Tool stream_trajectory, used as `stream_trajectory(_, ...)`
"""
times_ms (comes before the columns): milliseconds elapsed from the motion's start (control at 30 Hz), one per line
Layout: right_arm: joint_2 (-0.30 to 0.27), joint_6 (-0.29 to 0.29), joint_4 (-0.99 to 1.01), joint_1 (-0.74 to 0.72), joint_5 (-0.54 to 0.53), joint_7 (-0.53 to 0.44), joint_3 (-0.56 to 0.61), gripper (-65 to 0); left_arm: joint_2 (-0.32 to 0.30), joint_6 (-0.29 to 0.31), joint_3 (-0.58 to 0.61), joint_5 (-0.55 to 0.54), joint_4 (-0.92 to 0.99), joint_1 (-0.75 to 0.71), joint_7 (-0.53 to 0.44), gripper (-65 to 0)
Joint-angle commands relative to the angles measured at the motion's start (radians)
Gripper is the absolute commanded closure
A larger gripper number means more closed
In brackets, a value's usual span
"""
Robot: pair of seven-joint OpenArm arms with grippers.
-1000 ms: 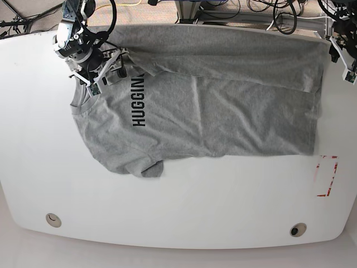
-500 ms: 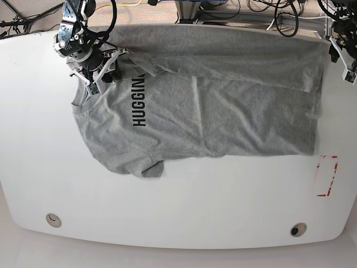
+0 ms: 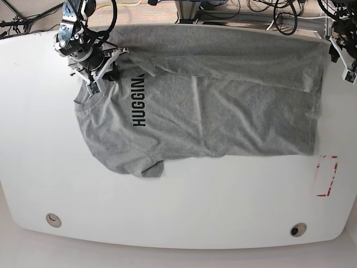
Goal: Fold the T-shirt properly
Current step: 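Grasp the shirt near the collar with the right gripper and pull it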
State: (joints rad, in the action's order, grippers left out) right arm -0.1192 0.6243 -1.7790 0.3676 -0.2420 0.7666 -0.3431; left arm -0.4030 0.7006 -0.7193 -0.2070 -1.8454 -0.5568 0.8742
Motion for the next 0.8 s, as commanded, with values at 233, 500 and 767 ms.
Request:
stream_trajectory(233, -0.006, -0.002, -0.022, 0.005, -0.007, 0.003, -0.003, -15.2, -0.018, -0.002, -0.004, -0.002, -0.012, -0.003, -0.008, -35.8)
stream_trajectory(500, -0.001, -0.005, -0.086, 0.031, -0.006, 0.003, -0.001, -22.2, -0.018, -0.002, -0.003, -0.002, -0.012, -0.004, -0.008, -35.8)
stream_trajectory(767, -0.001, -0.005, -0.078, 0.031, -0.006, 0.003, -0.001, -8.4, -0.018, -0.002, -0.003, -0.001, -0.012, -0.004, -0.008, -35.8)
